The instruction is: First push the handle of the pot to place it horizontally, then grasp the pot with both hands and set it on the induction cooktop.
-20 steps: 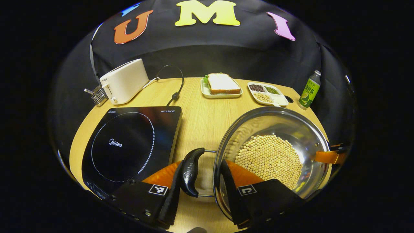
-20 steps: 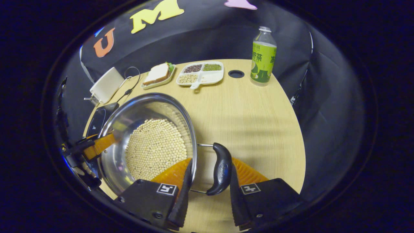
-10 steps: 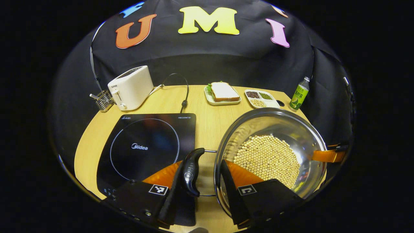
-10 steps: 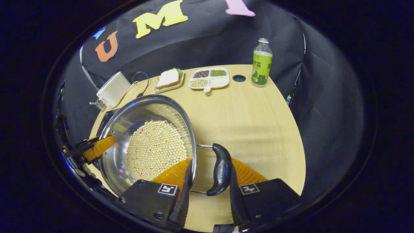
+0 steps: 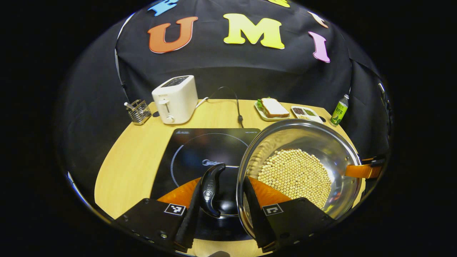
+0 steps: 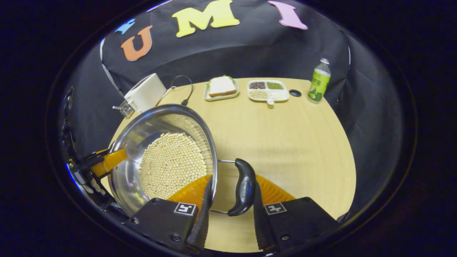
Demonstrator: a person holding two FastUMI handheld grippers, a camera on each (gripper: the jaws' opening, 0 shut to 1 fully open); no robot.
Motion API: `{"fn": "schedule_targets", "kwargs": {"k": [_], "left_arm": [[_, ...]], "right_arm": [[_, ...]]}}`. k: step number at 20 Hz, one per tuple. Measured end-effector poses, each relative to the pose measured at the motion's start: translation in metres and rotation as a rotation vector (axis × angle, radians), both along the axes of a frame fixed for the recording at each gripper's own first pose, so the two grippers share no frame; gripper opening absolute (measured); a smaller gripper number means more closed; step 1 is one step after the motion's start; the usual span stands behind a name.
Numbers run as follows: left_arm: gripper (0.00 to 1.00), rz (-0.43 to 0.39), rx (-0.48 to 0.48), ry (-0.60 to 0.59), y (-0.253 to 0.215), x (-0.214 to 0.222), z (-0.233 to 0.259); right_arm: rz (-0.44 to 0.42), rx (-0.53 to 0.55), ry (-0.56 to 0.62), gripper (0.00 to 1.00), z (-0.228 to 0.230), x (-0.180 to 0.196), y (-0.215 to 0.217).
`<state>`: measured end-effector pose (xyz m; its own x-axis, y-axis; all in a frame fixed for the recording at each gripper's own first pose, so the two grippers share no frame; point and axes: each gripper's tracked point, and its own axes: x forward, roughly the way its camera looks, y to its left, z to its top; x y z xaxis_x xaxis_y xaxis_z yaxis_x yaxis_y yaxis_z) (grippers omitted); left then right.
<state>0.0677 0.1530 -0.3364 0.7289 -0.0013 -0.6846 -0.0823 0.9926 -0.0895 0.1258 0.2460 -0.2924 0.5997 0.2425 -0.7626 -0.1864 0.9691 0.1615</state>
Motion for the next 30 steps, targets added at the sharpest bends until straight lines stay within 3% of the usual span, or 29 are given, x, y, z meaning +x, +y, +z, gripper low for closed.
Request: {"fn": "schedule_targets", "kwargs": {"k": [6,16,30], "left_arm": [[0.63,0.022,0.019,-0.002,0.061,-0.002,0.005],[0.63,0.049,0.034,0.015,0.125,0.018,-0.009],[0.63,0.043,0.034,0.031,0.142,0.045,-0.043]], "right_arm": [[0.021,0.012,0.010,0.53,0.003,-0.001,0.064],[0.052,0.001,0.046,0.53,0.000,0.025,0.131],[0.035,-0.007,0.072,0.53,-0.024,0.047,0.154]]}}
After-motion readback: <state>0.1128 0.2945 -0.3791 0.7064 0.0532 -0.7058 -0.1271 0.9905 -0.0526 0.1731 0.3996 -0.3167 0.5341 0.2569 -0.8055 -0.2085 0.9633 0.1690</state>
